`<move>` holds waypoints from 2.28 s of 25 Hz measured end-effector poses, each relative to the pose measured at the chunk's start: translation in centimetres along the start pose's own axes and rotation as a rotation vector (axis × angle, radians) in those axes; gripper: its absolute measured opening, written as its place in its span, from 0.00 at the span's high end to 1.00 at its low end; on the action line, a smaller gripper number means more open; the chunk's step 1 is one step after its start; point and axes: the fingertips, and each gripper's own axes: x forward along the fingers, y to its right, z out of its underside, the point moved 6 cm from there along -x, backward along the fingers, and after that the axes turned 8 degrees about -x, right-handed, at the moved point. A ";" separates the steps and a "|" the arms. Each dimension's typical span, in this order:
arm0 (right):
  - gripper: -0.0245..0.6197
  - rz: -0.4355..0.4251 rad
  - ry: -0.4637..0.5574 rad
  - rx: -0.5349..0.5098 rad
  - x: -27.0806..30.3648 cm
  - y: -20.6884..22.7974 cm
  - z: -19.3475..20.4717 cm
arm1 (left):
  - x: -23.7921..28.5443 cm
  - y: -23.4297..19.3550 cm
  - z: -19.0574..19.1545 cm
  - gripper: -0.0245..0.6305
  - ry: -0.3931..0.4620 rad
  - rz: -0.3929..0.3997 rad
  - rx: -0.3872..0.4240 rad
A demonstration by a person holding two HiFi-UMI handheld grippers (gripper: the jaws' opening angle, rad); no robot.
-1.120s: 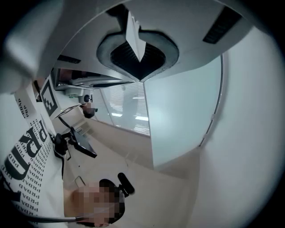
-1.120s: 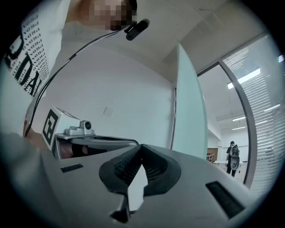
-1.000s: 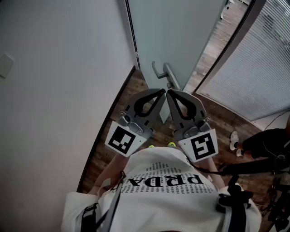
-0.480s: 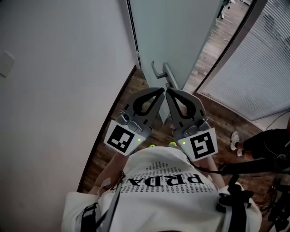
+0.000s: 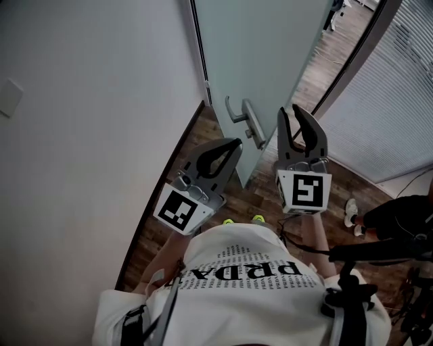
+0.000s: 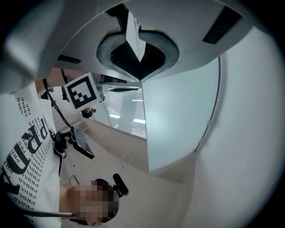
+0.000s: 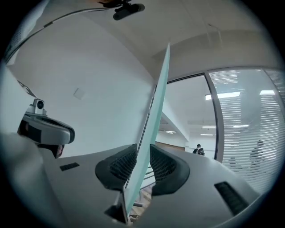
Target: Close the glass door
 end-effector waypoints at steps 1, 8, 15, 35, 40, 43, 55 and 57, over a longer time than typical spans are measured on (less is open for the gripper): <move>0.87 0.001 -0.014 -0.009 0.4 0.0 0.3 | 0.0 0.1 0.1 0.97 -0.004 0.003 -0.001; 0.87 0.012 -0.050 -0.021 1.3 -0.1 0.7 | -0.2 0.3 0.3 0.97 -0.017 0.015 -0.009; 0.87 -0.032 -0.047 -0.020 0.6 -0.3 0.1 | -0.1 0.4 0.2 0.97 -0.011 0.026 -0.017; 0.87 -0.081 -0.056 -0.048 0.0 -0.2 -1.1 | 0.7 0.5 0.1 0.97 -0.006 0.063 -0.031; 0.87 -0.093 -0.062 -0.085 -0.2 -0.4 -1.2 | 1.0 0.4 0.0 0.97 0.004 0.069 -0.022; 0.87 -0.102 -0.065 -0.108 -0.2 -0.4 -1.1 | 1.2 0.1 0.1 0.97 0.016 0.059 -0.021; 0.87 -0.136 0.027 -0.052 -0.5 -1.9 -2.8 | 0.0 0.6 -2.5 0.97 -0.016 0.012 0.104; 0.87 -0.161 0.055 -0.027 -0.5 -2.0 -2.6 | -0.2 1.1 -2.7 0.97 -0.026 -0.026 0.128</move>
